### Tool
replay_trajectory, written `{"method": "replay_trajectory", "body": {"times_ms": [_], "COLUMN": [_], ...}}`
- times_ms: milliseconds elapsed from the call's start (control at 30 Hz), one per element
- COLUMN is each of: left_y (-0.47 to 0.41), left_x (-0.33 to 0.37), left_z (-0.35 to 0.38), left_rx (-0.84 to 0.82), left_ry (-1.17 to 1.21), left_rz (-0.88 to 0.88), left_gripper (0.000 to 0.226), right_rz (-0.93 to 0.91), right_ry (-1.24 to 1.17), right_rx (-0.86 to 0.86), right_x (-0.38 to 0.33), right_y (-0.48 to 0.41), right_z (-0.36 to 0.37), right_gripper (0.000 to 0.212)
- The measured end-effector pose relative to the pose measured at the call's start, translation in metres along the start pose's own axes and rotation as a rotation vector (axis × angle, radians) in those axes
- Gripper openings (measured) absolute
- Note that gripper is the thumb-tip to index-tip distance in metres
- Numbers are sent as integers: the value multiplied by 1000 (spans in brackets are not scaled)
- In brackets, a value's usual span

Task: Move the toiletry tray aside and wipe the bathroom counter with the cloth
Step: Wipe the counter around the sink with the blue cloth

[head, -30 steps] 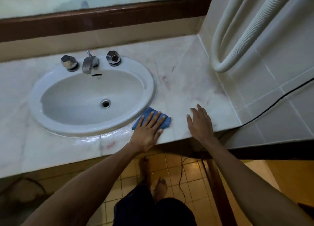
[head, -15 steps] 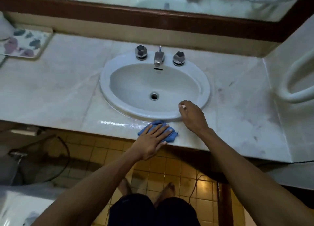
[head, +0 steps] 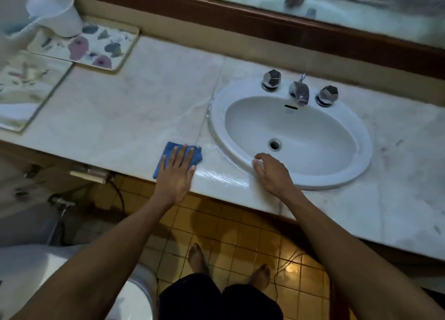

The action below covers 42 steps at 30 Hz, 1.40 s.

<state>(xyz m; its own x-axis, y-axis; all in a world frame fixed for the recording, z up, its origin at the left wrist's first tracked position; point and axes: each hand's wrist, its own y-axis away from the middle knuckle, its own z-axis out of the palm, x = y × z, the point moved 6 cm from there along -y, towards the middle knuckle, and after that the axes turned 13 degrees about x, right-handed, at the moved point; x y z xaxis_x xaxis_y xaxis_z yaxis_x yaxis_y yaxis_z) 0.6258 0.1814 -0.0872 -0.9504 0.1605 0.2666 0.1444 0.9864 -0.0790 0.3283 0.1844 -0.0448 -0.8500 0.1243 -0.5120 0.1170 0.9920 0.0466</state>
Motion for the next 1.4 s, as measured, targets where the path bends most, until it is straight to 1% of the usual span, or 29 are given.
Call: {"method": "replay_trajectory", "body": {"times_ms": [67, 133, 200, 267, 333, 367, 400, 433, 500, 567, 600, 667, 733, 767, 800, 833, 867, 900, 1000, 1033, 1067, 1100, 1167, 1233, 1333, 1367, 1400], "left_y": [4, 12, 23, 31, 32, 31, 29, 24, 13, 7, 4, -1, -5, -5, -4, -1, 3, 8, 11, 8, 2, -5, -25, -46, -88, -105, -124], "left_x": [18, 47, 70, 70, 48, 30, 7, -21, -90, -153, -174, -185, -163, -144, -122, -101, -84, -76, -96, -114, -136, -161, -210, -242, -253, -248, -240], "left_z": [2, 8, 16, 18, 13, 8, 3, -5, -24, -40, -46, -49, -47, -44, -39, -33, -27, -23, -27, -30, -36, -43, -57, -63, -59, -56, -53], "left_rx": [52, 54, 15, -50, -84, -86, -78, -56, 7, 8, -1, 18, 62, 72, 68, 52, 26, -6, -50, -46, -32, -11, 17, 29, 75, 94, 109], "left_ry": [20, 67, 102, 128, 137, 135, 125, 106, 56, 30, 28, 26, 38, 47, 55, 61, 74, 94, 109, 90, 68, 57, 52, 37, 5, 1, -8], "left_rz": [-104, -132, -14, 138, 274, 313, 314, 272, 94, -103, -189, -336, -456, -473, -440, -364, -268, -172, 98, 136, 117, 42, -167, -325, -518, -553, -553], "left_gripper": [58, 59, 58, 57, 56, 55, 55, 55, 56, 58, 58, 59, 59, 58, 57, 56, 55, 54, 52, 52, 52, 53, 53, 54, 56, 56, 56], "right_rz": [22, 59, 78, 77, 45, 16, -16, -43, -86, -136, -167, -227, -271, -295, -325, -354, -373, -371, -302, -294, -297, -306, -323, -330, -337, -333, -323], "right_ry": [-14, -48, -70, -82, -91, -91, -89, -81, -56, -21, 3, 67, 166, 233, 299, 347, 362, 327, 187, 176, 179, 181, 178, 167, 168, 158, 145], "right_rx": [16, 42, 58, 72, 93, 105, 119, 132, 144, 141, 135, 125, 118, 105, 86, 64, 44, 24, -5, 1, 3, 4, 15, 34, 42, 41, 43], "right_x": [-18, -31, -44, -56, -71, -80, -89, -98, -114, -125, -130, -138, -145, -147, -150, -153, -155, -158, -163, -164, -165, -166, -169, -173, -177, -179, -181], "right_y": [-4, -9, -14, -20, -25, -27, -30, -32, -36, -39, -41, -42, -39, -35, -31, -27, -24, -23, -30, -35, -41, -48, -64, -86, -122, -135, -148], "right_z": [8, 14, 19, 22, 25, 28, 31, 33, 39, 47, 51, 60, 72, 80, 88, 98, 107, 115, 131, 134, 136, 138, 140, 143, 150, 152, 153], "right_gripper": [38, 36, 35, 35, 34, 33, 32, 32, 33, 35, 36, 37, 39, 40, 42, 44, 46, 49, 55, 57, 57, 58, 58, 58, 59, 60, 60]}}
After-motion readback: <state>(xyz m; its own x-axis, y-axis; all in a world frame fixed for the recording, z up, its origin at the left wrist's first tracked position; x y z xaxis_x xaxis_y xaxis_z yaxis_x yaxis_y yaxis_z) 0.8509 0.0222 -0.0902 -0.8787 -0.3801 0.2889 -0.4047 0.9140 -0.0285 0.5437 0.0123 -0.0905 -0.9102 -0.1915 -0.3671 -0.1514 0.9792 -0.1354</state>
